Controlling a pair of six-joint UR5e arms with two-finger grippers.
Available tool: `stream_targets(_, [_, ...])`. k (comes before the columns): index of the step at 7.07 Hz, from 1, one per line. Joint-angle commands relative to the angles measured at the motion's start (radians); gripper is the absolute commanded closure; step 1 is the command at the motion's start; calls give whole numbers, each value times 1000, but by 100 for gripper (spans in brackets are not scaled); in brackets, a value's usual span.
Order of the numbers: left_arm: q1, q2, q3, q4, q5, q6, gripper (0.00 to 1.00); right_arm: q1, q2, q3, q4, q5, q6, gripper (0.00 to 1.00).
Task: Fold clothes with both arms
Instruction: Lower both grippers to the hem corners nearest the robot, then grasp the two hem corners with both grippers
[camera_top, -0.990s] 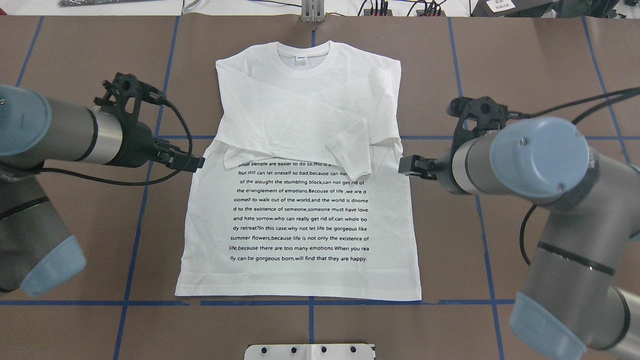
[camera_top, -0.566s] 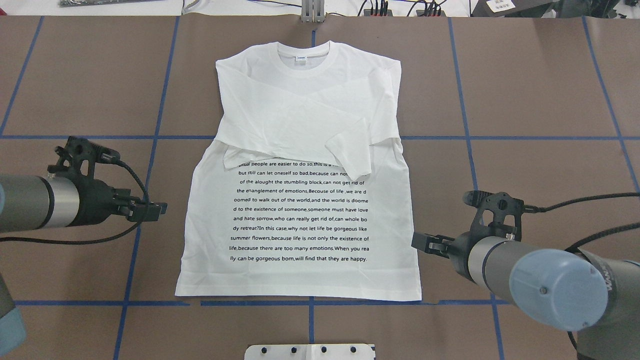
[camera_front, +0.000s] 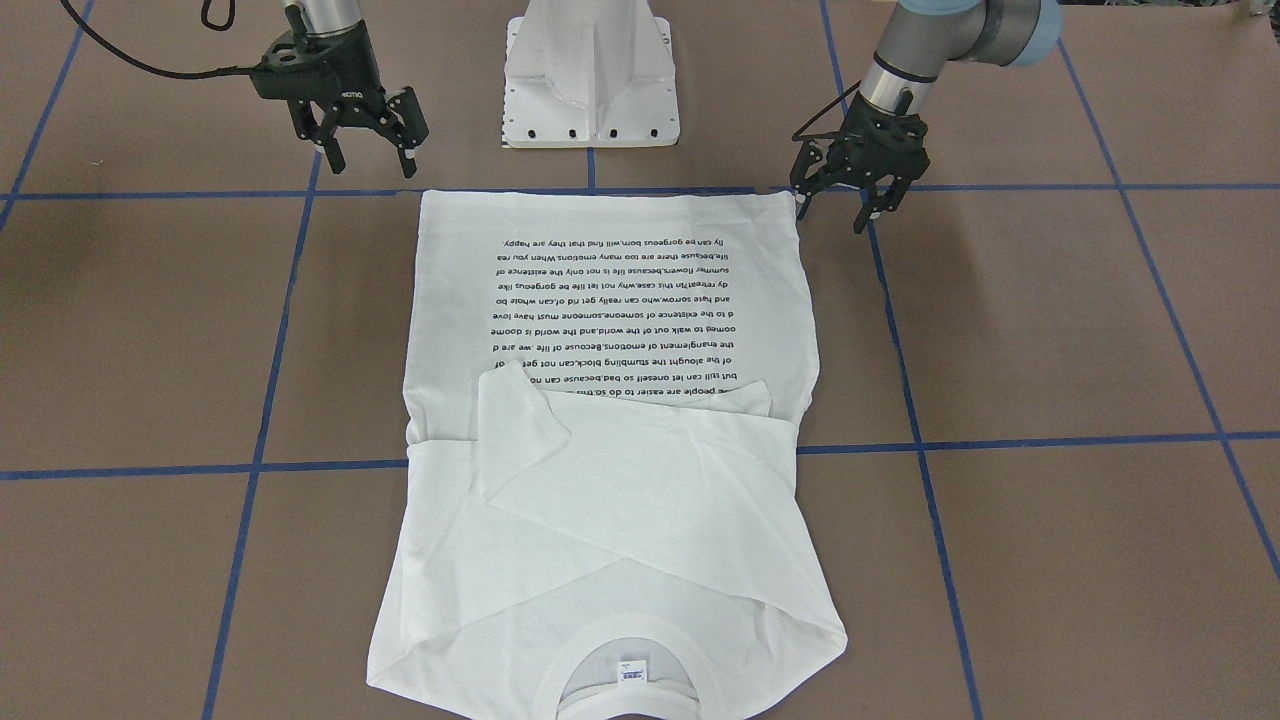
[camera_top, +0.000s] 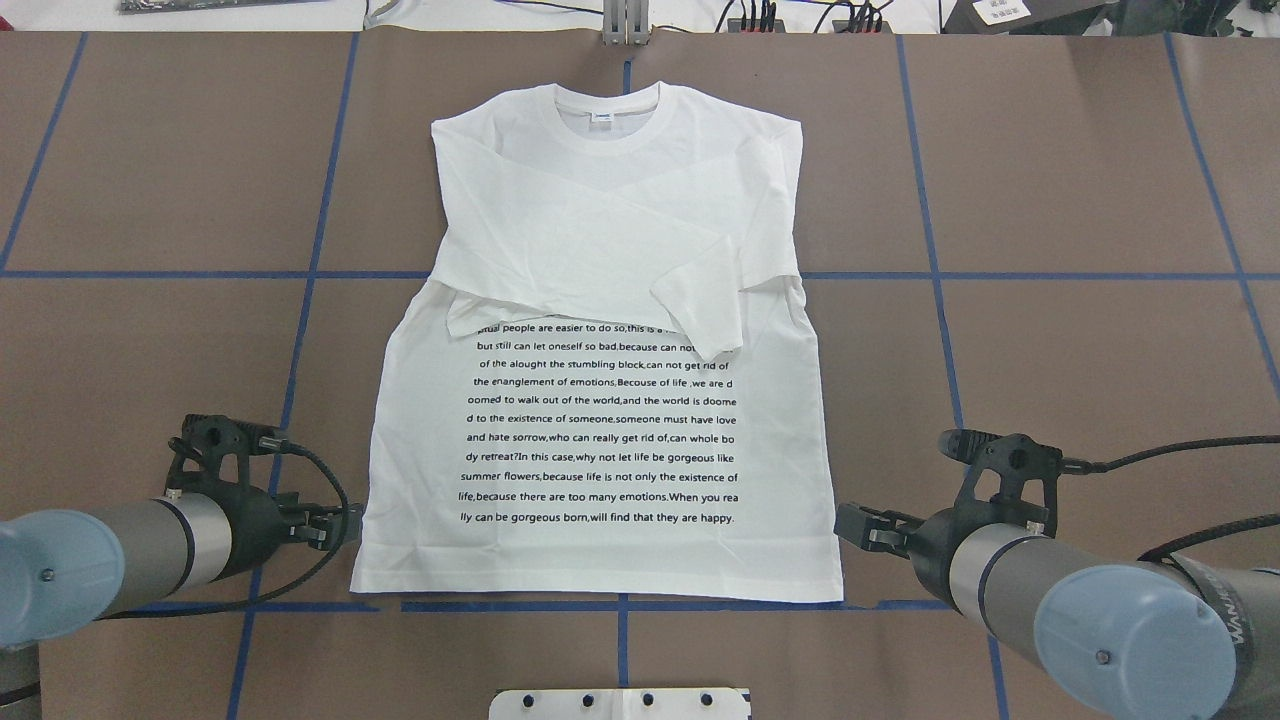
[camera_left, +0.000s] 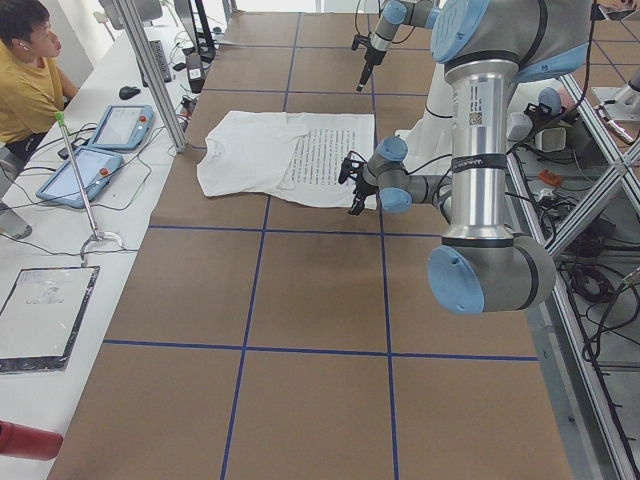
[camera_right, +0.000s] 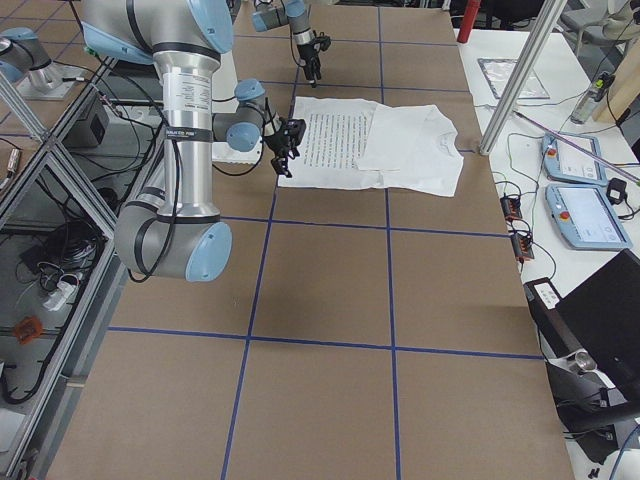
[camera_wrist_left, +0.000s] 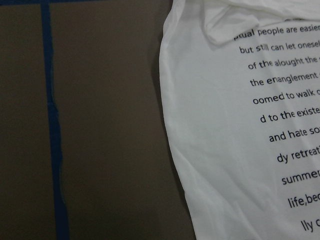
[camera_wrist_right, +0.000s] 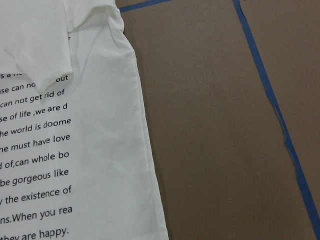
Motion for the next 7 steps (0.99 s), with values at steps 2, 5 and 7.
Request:
stream_targets(2, [85, -58, 7, 118, 8, -47, 33, -3, -1, -1, -2, -1, 0, 0])
stream_targets(5, [97, -58, 6, 119, 8, -53, 50, -5, -1, -2, -2, -1, 0, 0])
stream_targets(7, [97, -64, 6, 119, 9, -84, 89, -5, -1, -4, -2, -1, 0, 0])
